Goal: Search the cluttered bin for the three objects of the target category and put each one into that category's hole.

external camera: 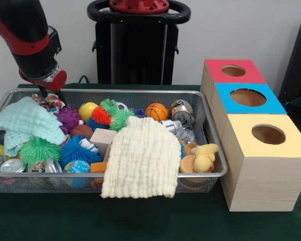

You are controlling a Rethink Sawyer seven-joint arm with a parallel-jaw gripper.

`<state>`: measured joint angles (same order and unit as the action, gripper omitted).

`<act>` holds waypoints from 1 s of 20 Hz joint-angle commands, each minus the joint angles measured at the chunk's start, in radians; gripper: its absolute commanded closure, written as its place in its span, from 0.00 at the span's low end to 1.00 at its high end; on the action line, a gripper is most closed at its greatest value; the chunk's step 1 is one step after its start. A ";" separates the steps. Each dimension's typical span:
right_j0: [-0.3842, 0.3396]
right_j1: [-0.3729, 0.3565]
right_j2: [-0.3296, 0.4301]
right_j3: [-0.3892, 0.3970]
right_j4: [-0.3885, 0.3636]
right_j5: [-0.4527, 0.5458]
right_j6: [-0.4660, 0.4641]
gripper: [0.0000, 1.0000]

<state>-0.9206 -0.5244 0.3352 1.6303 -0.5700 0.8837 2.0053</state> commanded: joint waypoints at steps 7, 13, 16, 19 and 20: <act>-0.008 0.049 0.059 -0.057 0.018 -0.053 -0.091 0.00; -0.012 0.056 0.056 -0.046 0.009 -0.081 -0.085 0.00; -0.015 0.055 0.057 -0.040 0.007 -0.092 -0.083 0.00; -0.015 0.056 0.056 -0.036 0.008 -0.094 -0.079 0.00; -0.015 0.054 0.054 -0.034 0.010 -0.095 -0.074 0.00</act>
<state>-0.9207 -0.5039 0.3354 1.6281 -0.5698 0.8837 2.0053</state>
